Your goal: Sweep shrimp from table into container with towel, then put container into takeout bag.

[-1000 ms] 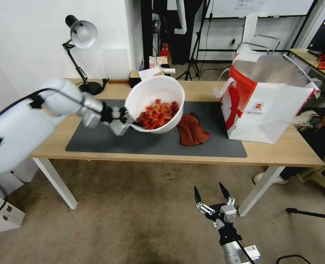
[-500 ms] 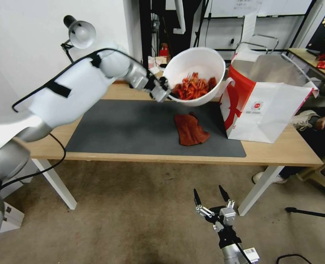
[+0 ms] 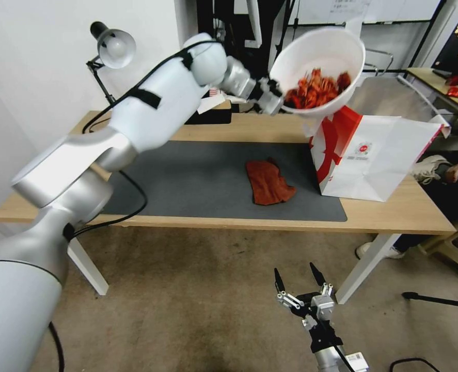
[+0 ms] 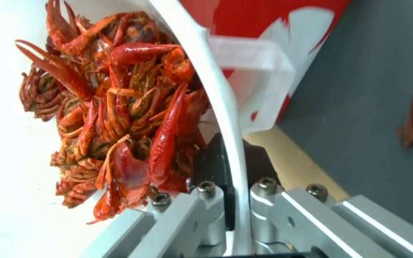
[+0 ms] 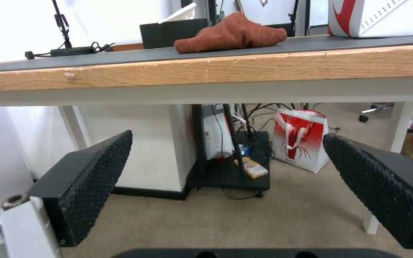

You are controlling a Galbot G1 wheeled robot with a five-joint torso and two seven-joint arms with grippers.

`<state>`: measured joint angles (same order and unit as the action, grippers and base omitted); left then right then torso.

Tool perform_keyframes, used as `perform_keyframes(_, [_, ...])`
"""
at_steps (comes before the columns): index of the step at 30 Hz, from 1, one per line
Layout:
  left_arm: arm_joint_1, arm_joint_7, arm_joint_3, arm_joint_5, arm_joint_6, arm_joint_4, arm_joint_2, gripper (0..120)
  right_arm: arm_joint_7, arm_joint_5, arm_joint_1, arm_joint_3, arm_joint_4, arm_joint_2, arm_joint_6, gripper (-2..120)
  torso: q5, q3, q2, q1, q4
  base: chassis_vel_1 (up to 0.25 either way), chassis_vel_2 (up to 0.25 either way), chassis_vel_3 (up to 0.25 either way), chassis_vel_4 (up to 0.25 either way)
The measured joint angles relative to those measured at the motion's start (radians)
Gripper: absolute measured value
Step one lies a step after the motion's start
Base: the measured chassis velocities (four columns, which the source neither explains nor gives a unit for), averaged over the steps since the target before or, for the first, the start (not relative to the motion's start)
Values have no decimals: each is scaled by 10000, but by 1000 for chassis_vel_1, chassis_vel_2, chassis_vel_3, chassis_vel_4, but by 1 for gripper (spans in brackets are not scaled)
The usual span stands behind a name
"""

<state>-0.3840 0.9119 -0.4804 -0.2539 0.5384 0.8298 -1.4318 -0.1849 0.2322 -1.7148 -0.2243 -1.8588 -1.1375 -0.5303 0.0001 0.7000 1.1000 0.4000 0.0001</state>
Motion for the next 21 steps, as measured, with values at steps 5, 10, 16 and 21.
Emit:
perform_keyframes(5, [-78,-59,-97,121,-145,-43,-64,0,6,6,-5,-11,-2,16,-8,100,-3,0,0,0,5,0,0,0,0])
perform_keyframes(10, [-208,-125,-20,-124,-228,-549,-786,0,6,30,-28,-49,-46,96,-11,100,0,1,0,0,-5,0,0,0,0])
perform_keyframes(16, [-386,-284,141,-238,-238,-1172,-1457,0,20,44,-144,-156,-78,99,-60,100,1,0,-1,1,-1,0,0,0,0])
perform_keyframes(21, [-616,-442,64,-182,-409,-1411,-1783,0,72,53,-245,-201,-26,68,-163,100,0,-1,0,0,-3,0,0,0,0])
